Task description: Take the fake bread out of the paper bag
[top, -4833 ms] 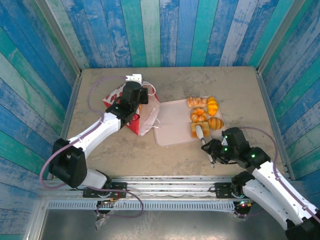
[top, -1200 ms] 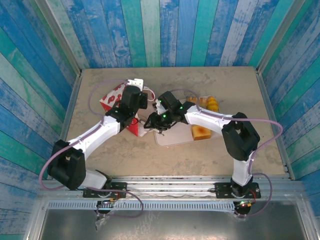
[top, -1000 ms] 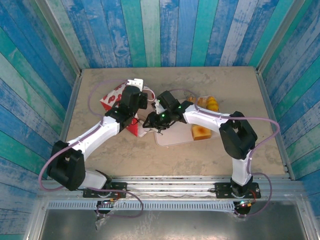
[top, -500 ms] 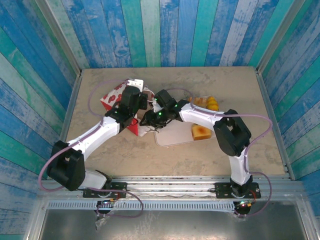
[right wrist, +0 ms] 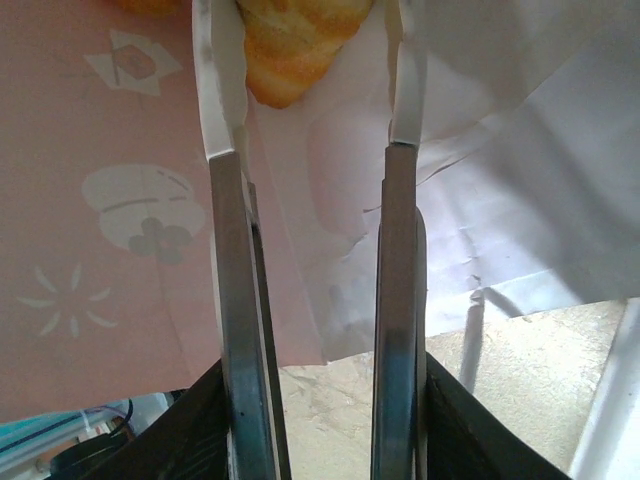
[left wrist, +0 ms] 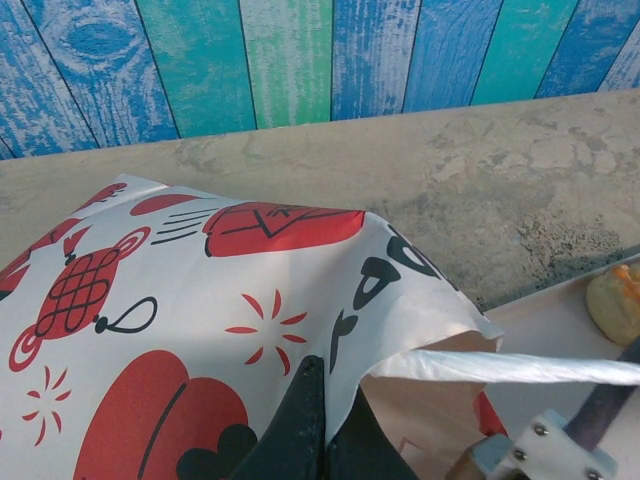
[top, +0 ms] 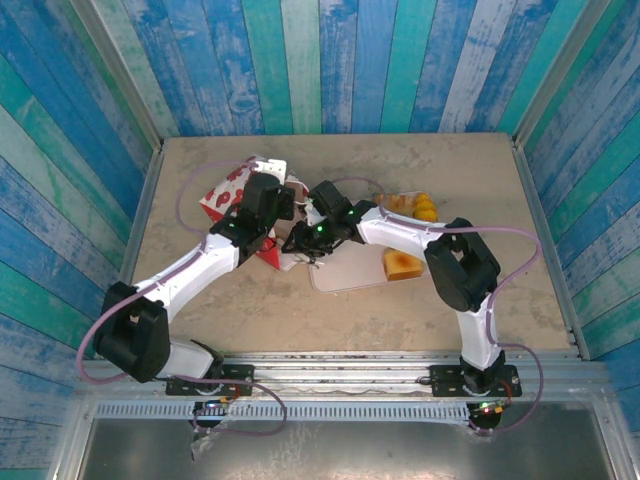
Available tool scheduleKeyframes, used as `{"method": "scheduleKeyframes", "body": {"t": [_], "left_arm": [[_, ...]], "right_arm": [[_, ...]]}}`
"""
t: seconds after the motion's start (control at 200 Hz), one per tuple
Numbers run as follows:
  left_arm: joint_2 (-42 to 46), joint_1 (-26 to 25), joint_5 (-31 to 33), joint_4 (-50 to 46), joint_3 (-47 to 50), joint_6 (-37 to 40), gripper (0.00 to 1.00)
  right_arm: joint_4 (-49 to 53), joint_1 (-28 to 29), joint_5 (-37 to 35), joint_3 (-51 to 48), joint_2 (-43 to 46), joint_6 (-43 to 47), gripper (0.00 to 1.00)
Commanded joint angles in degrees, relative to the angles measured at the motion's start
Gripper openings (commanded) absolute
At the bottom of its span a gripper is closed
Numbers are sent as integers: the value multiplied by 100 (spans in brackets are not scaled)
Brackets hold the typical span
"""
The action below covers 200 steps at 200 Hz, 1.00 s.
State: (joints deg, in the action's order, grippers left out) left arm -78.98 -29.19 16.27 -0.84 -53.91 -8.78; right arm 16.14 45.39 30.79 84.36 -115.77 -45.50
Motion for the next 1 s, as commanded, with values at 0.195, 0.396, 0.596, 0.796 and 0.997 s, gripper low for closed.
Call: {"method": "scheduleKeyframes", "body": {"t": [0.195, 0.396, 0.596, 0.796, 0.997], "left_arm": [[428, -6, 394, 178, 82, -189, 0], [442, 0, 488, 186, 71, -264, 0], [359, -1, 517, 154, 4, -309, 1], [269, -7, 568, 160, -27, -309, 0], [197, -8, 627, 153, -94, -309, 0]], "right_arm": [[-102, 62, -326, -549, 964, 166, 32], [-198, 76, -406, -985, 1428, 155, 31], [-131, 111, -429, -1187, 1816, 284, 31], [-48, 111, -563, -1411, 2217, 337, 31], [167, 111, -670, -1562, 2565, 447, 31]]}}
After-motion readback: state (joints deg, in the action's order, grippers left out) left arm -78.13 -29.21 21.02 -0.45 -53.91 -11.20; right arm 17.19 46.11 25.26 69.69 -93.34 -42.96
